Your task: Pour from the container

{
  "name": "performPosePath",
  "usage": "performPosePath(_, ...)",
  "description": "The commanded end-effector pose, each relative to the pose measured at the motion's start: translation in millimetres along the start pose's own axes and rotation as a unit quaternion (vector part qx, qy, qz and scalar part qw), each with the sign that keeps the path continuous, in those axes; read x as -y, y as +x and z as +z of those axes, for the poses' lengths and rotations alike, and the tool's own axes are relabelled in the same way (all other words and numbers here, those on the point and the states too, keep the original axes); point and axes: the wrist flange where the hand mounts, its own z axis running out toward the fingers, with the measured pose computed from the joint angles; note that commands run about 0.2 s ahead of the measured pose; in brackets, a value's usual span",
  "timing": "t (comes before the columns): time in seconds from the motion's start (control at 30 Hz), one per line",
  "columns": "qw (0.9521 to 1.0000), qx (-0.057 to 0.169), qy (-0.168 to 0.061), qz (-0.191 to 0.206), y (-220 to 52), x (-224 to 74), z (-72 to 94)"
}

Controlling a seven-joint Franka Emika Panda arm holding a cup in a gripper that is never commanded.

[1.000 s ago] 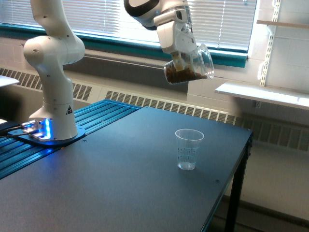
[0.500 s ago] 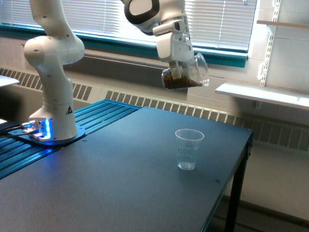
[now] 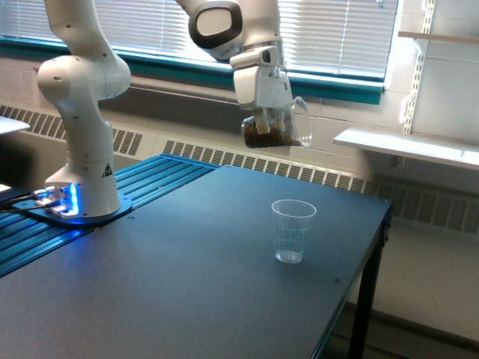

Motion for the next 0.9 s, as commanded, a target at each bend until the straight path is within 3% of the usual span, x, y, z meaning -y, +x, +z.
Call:
performPosePath(0.03, 0.9999, 0.010, -0.007, 0.002, -17.9, -0.7, 7.7)
performPosePath(0.3, 0.9995, 0.029, -0.012, -0.005, -29.2, -4.0, 23.8)
performPosePath(0.9, 0.9967, 0.062, -0.053, -0.008, -52.4, -3.5, 55.0)
